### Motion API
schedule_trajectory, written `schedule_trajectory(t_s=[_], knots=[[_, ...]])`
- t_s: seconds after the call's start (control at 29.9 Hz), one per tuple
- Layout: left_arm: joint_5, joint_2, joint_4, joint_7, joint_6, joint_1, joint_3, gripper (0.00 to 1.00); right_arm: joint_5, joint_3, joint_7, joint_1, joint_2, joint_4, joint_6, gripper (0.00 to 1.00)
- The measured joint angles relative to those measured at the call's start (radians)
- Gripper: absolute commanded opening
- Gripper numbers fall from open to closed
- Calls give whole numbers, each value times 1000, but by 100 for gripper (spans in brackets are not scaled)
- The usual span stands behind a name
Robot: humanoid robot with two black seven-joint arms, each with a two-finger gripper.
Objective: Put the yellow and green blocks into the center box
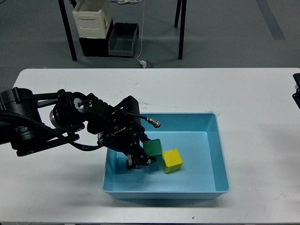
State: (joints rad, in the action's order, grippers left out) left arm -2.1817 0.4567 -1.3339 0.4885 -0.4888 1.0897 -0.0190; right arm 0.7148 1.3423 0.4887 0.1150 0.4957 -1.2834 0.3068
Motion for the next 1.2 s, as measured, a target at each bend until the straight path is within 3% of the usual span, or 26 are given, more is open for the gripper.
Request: schedule_trajectory(t_s=[0.13, 0.33, 0.6, 0.74, 0.9, 1.07, 1.2], knots=[[0, 0, 8, 0, 0, -5, 2, 100, 0, 0, 0, 1, 0, -2, 0, 100], [9, 14, 8, 0, 0, -4, -52, 100, 0, -8, 0, 6, 7, -14, 7, 100], [644, 89, 1, 0, 0, -41, -254, 100, -18, -15, -5, 86, -25, -39, 15, 100], [924, 112, -1, 0, 0, -133, -345, 100, -138, -20, -74, 120, -89, -41, 15, 100], [1301, 107, -2, 0, 4, -371, -586, 100, -366, -17, -159, 140, -173, -43, 42, 100], [1698, 101, -54, 0, 117, -541, -709, 100, -579, -10, -222, 132, -224, -53, 82, 100], [2037, 99, -111, -50, 208, -676, -778, 100, -701, 13, -289, 87, -260, -87, 78, 100]])
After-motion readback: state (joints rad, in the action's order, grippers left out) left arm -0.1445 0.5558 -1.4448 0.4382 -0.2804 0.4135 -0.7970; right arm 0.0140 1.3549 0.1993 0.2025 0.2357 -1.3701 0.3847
